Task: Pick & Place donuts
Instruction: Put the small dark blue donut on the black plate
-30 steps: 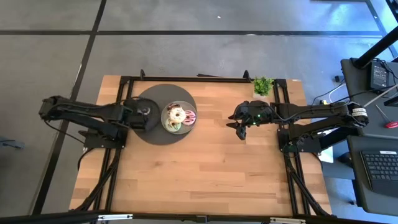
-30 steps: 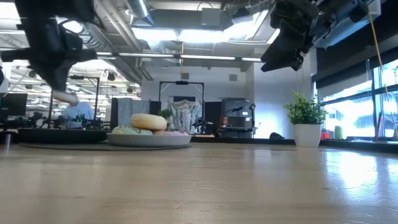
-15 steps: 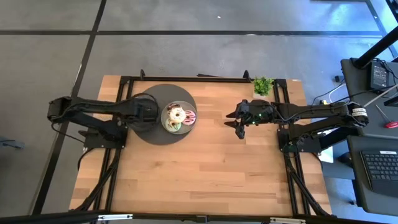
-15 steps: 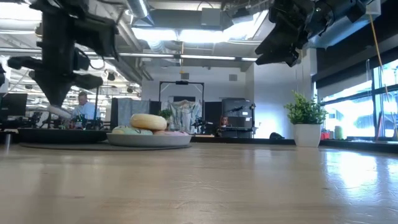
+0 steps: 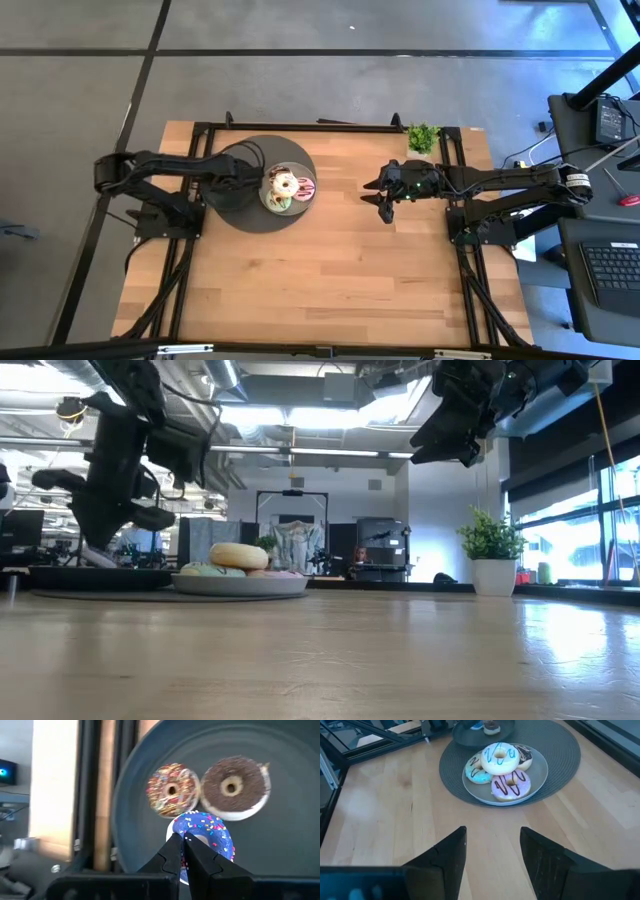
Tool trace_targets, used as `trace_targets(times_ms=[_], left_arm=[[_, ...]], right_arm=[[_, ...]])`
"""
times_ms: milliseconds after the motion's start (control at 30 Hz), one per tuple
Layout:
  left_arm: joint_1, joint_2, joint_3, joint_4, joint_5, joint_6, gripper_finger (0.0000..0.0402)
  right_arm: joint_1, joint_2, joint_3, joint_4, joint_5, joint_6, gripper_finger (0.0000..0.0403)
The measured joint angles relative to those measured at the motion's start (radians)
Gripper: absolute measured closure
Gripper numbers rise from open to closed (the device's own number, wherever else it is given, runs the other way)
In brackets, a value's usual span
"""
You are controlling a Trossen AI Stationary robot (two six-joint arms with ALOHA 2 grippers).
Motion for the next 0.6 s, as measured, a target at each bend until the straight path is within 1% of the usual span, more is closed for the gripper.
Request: trace_targets(times_ms=[167,267,600], left_arm=[[0.015,0.024,0.000,0.043,0.004,0.002,0.0390],[0.024,0.042,0.001,0.039,0.026,0.002,0.0390],[0.024,0.080,0.001,0.042,0.020,0.001,0.0389]], right_arm=[[0.000,0.000,0.000,-0.001,0.000,-0.002,0.0217],[0.000,0.000,0.000,-0.001,-0.001,-0.004,0.0217],[0.000,0.000,0.000,-0.008,-0.002,-0.027,0.0217]])
